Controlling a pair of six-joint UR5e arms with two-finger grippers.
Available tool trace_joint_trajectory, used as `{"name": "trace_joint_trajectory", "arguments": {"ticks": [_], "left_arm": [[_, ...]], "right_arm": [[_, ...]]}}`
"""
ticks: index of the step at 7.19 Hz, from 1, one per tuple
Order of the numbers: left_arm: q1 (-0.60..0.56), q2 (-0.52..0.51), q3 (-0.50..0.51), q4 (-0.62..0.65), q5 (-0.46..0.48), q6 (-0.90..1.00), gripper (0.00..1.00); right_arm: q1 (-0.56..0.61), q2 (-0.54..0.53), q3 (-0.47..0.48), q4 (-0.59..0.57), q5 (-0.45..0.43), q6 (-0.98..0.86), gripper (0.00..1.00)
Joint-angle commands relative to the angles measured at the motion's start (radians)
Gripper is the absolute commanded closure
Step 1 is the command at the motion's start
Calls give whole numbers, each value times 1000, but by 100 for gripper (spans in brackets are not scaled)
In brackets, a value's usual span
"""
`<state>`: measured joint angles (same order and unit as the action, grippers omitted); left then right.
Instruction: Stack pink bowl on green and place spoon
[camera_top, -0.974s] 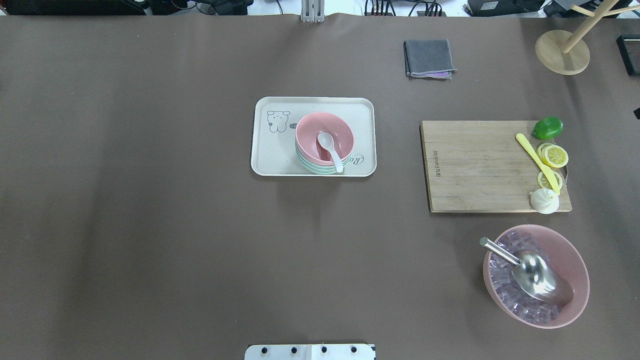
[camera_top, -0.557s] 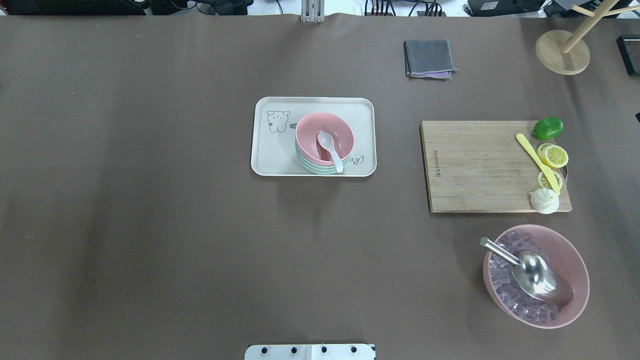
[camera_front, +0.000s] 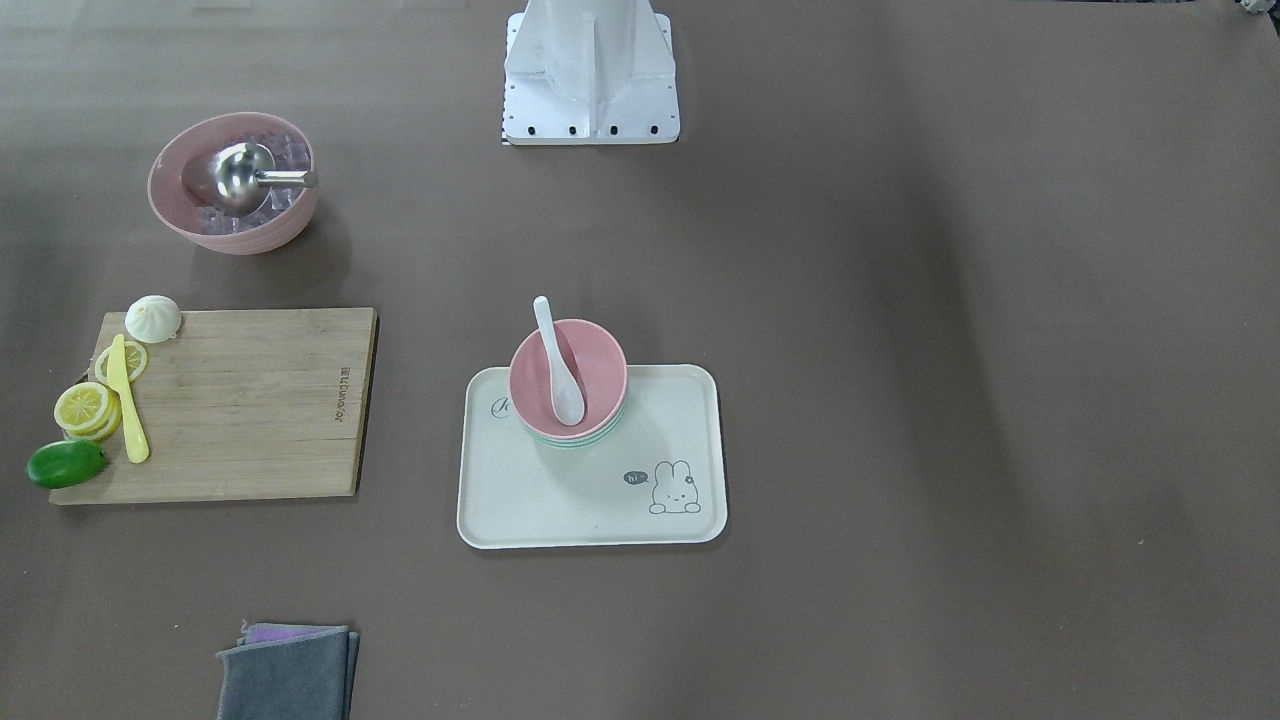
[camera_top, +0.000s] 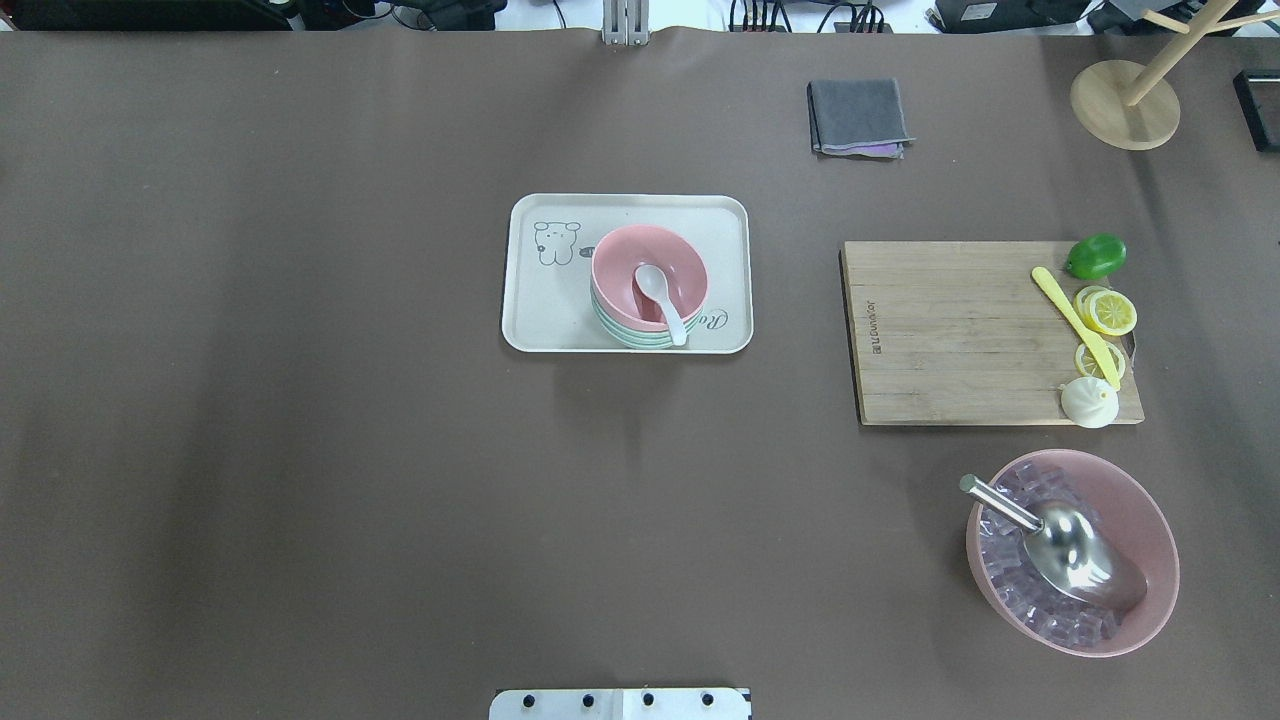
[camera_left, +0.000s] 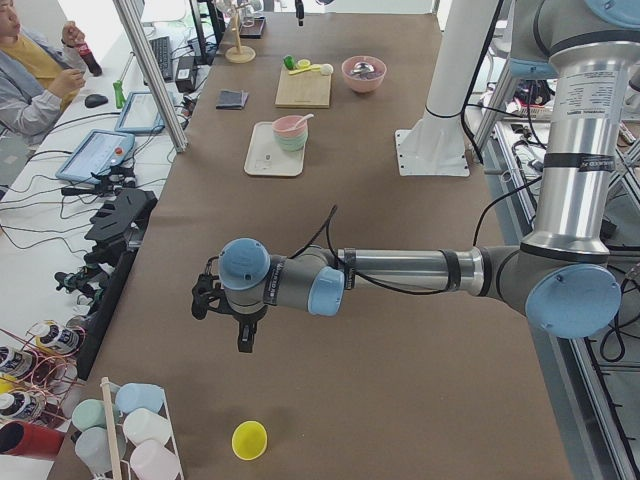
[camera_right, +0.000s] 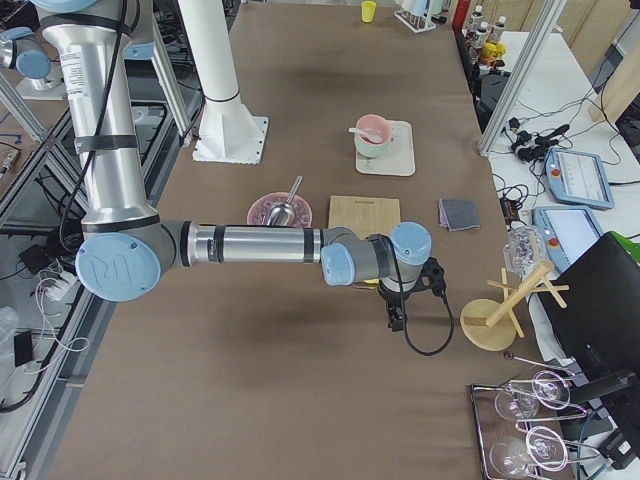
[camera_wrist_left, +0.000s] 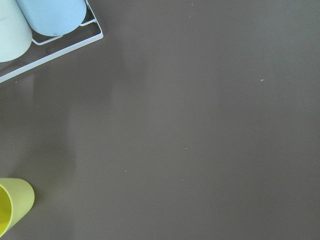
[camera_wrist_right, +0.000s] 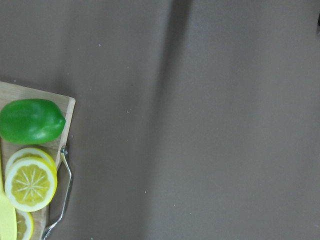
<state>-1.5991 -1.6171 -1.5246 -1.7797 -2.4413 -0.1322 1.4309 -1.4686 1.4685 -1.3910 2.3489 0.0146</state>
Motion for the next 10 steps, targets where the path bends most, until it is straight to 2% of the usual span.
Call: {"name": "trace_joint_trajectory", "arguments": {"ticks": [1, 3, 5, 6, 10], "left_arm": [[2, 8, -19, -1, 8, -9, 2], [2, 23, -28, -3, 8, -12, 2], [2, 36, -37, -3, 7, -12, 2], [4, 42, -37, -6, 5, -12, 2], [4, 72, -52, -9, -8, -15, 2]], "right_arm": [[2, -38, 32, 1, -8, -1, 0], [2, -62, 50, 1, -14, -1, 0], [2, -154, 167, 4, -72, -2, 0], [2, -162, 186, 6, -92, -1, 0], [0, -164, 174, 1, -99, -1, 0]]}}
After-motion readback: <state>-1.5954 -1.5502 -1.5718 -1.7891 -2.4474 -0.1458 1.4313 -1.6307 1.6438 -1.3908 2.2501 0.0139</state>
